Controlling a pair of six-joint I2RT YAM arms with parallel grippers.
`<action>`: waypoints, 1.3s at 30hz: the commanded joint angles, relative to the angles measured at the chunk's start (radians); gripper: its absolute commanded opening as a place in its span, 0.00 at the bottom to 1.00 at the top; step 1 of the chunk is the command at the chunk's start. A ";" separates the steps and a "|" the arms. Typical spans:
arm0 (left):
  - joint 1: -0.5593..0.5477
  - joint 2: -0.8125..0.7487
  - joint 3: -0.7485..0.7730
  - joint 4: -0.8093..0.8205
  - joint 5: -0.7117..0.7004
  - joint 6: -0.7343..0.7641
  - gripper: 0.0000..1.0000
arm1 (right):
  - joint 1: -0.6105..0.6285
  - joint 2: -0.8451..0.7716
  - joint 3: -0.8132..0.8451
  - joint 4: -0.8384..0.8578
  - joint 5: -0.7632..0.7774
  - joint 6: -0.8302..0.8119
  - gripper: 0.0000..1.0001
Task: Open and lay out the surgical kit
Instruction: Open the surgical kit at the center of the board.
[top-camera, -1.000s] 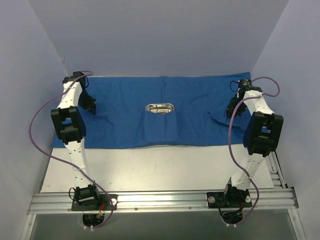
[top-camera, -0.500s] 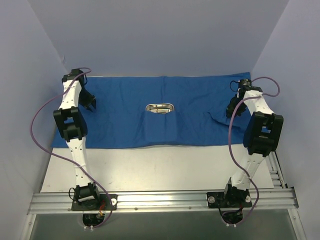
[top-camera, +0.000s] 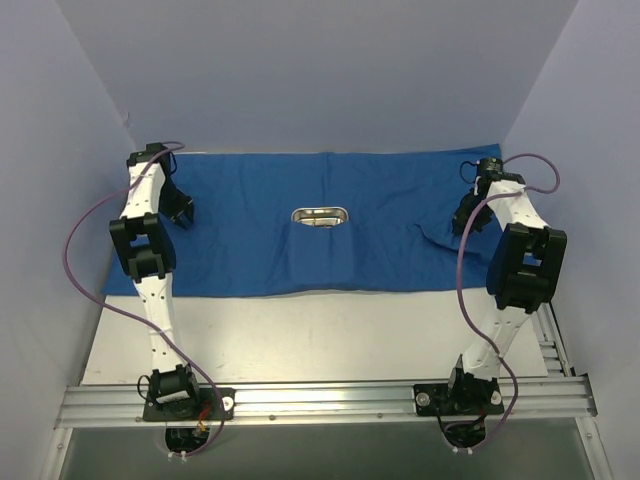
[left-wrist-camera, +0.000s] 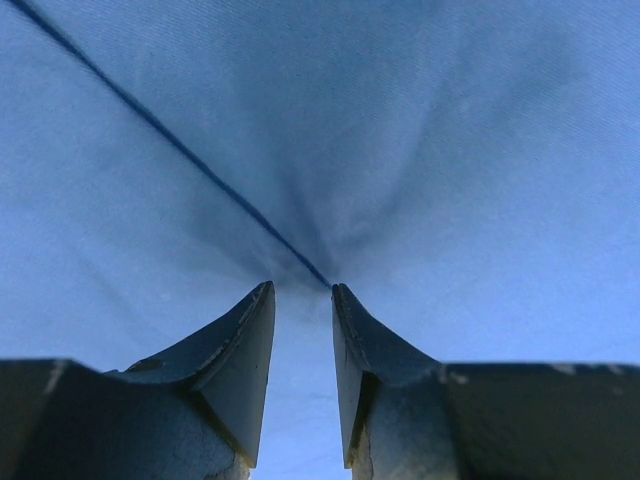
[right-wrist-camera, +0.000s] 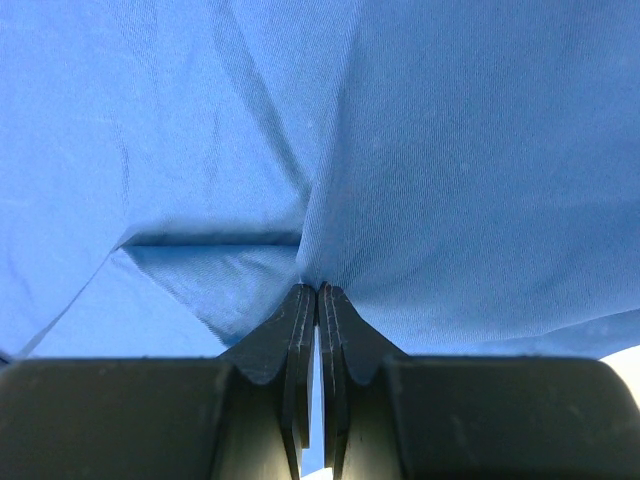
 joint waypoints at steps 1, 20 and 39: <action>0.002 0.018 0.041 -0.005 -0.012 -0.011 0.38 | -0.004 -0.048 -0.007 -0.029 -0.002 0.000 0.00; 0.024 0.040 -0.006 0.029 0.019 -0.012 0.13 | -0.004 -0.051 -0.014 -0.029 -0.008 0.000 0.00; -0.024 -0.544 -0.533 0.105 0.007 0.075 0.02 | -0.070 -0.204 -0.062 -0.164 -0.017 -0.037 0.00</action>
